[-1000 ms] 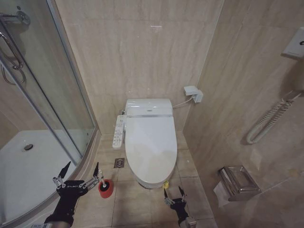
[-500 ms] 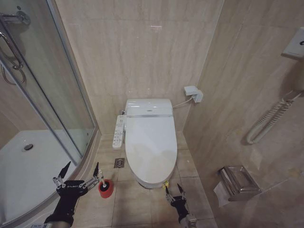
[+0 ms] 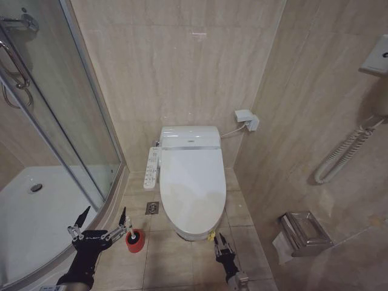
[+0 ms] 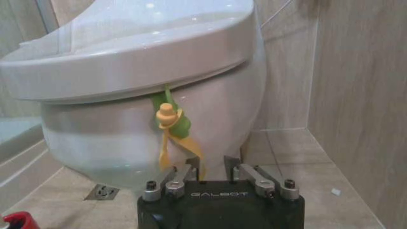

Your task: Open the toilet lid, clean the toilet bowl with a toilet brush, close the toilet lid, and flush.

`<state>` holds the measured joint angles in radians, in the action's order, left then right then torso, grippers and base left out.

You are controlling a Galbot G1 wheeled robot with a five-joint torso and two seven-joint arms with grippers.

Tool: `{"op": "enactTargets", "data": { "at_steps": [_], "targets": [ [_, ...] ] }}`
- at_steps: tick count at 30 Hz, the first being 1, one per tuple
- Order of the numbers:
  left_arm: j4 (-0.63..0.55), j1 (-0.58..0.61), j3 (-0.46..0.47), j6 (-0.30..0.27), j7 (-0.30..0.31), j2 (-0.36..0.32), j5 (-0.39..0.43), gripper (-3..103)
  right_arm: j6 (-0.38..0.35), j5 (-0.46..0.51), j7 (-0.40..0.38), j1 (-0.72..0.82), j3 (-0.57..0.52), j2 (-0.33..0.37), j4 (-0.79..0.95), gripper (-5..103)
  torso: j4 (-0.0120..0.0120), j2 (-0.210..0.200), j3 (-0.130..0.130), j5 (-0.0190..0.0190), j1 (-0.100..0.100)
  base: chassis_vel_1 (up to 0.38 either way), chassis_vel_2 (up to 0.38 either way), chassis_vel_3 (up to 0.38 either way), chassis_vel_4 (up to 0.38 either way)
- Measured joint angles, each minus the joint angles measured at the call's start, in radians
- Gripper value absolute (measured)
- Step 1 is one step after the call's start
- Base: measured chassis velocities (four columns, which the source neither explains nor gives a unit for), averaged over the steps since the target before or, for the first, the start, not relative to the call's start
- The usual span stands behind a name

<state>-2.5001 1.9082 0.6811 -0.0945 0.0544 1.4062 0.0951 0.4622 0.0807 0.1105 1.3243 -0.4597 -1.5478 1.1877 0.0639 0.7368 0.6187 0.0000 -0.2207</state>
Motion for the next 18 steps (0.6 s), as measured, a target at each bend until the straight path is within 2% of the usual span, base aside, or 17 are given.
{"op": "enactTargets", "data": {
  "at_steps": [3,4,9,10,18],
  "targets": [
    [0.0,0.0,0.0,0.0,0.0,0.0,0.0,100,0.008,0.002,0.005,0.001,0.0,0.002,-0.003,37,0.0,0.0,0.0,0.0001,0.0,0.0,0.0,0.0,0.0],
    [0.0,0.0,0.0,0.0,0.0,0.0,0.0,100,0.01,0.002,0.007,0.001,0.0,0.003,-0.003,11,0.0,0.0,0.0,0.0,0.0,0.0,0.0,0.0,0.0],
    [0.0,0.0,0.0,0.0,0.0,0.0,0.0,100,0.015,0.011,0.017,0.008,-0.001,0.01,-0.002,11,0.0001,0.0,0.0,0.0,0.0,0.0,0.0,0.0,0.0],
    [0.0,0.0,0.0,0.0,0.0,0.0,0.0,100,0.016,0.014,0.019,0.011,-0.001,0.011,0.0,0,0.0001,0.0,0.0,0.0,0.0,0.0,0.0,0.0,0.0],
    [0.0,0.0,0.0,0.0,0.0,0.0,0.0,100,0.005,0.044,0.02,0.036,-0.006,0.024,0.065,0,0.0,0.0,0.0,0.0001,0.0,0.0,0.0,0.0,0.0]
  ]
}}
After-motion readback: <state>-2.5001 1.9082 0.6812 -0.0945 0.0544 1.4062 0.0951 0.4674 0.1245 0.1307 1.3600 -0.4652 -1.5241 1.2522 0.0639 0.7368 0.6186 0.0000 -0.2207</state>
